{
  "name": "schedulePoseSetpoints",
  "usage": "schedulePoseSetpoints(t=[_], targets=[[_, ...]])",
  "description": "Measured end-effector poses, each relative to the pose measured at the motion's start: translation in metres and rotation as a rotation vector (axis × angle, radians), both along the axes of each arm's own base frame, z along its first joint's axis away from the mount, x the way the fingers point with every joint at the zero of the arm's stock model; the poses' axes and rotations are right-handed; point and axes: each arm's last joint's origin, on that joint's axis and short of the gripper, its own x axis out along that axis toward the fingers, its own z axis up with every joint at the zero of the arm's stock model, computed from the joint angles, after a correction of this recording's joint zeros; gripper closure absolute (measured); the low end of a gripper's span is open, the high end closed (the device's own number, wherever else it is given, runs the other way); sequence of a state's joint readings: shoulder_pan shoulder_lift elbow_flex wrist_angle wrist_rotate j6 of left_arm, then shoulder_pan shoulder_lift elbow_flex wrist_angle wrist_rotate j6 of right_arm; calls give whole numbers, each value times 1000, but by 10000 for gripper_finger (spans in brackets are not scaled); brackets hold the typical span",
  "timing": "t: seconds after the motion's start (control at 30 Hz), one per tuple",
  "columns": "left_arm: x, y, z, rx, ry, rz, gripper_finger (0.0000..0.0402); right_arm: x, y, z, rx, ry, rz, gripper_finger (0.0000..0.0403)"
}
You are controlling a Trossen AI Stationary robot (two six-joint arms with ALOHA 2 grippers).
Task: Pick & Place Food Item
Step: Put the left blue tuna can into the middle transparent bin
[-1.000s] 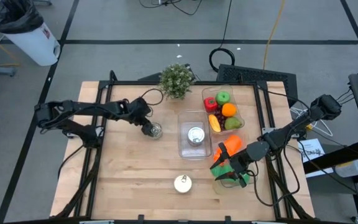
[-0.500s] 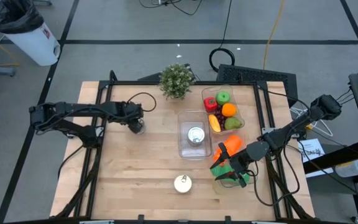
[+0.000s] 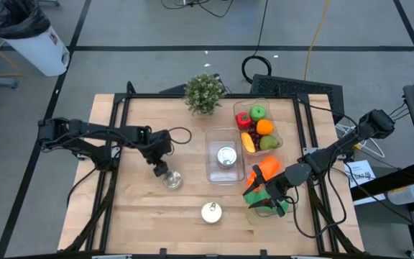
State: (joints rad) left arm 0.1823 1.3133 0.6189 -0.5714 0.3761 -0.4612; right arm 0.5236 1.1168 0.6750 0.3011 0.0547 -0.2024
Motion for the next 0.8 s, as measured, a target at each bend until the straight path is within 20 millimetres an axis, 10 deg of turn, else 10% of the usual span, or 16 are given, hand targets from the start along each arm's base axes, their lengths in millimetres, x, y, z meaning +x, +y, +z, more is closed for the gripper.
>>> schedulePoseSetpoints(t=[0.8], targets=[[-21,17,-20,307,360,-33,163,0,0,0,-2,4,0,204]])
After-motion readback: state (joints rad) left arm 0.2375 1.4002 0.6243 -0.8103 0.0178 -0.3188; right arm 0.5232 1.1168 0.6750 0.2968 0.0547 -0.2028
